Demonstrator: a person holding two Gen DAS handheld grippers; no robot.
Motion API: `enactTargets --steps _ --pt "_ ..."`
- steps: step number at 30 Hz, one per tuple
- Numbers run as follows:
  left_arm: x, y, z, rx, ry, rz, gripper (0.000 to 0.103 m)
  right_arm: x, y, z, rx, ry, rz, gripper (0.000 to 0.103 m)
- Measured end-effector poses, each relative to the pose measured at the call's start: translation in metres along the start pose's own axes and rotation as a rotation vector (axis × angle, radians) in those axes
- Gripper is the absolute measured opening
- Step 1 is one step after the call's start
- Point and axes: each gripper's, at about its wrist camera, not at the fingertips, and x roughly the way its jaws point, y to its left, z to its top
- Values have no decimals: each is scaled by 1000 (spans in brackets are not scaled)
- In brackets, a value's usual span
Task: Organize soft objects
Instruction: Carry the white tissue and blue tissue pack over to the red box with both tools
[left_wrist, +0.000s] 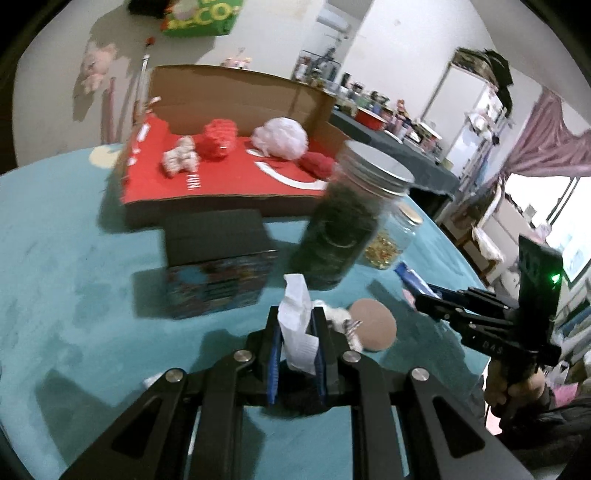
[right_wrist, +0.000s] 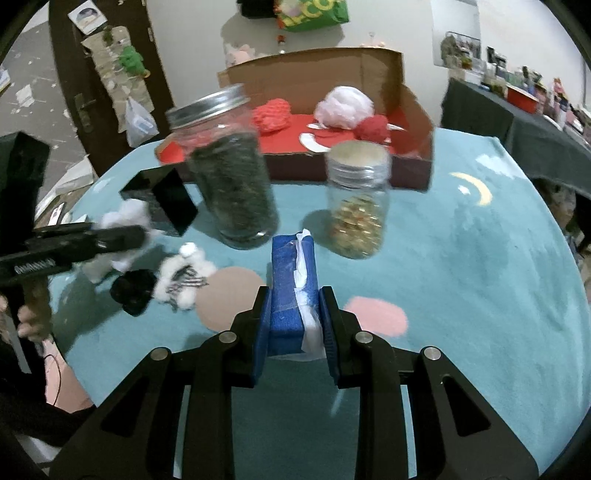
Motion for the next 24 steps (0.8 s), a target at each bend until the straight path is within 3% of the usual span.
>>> enactTargets --steps 13,18,24 --pt "-20 57 -2 -64 19 117 16 -10 -36 -6 49 29 -65 25" --pt "-13 73 4 -26 34 147 16 -11 -45 -4 32 31 -96 25" --pt "1 84 16 102 47 125 16 -9 -57 6 -39 19 -106 25"
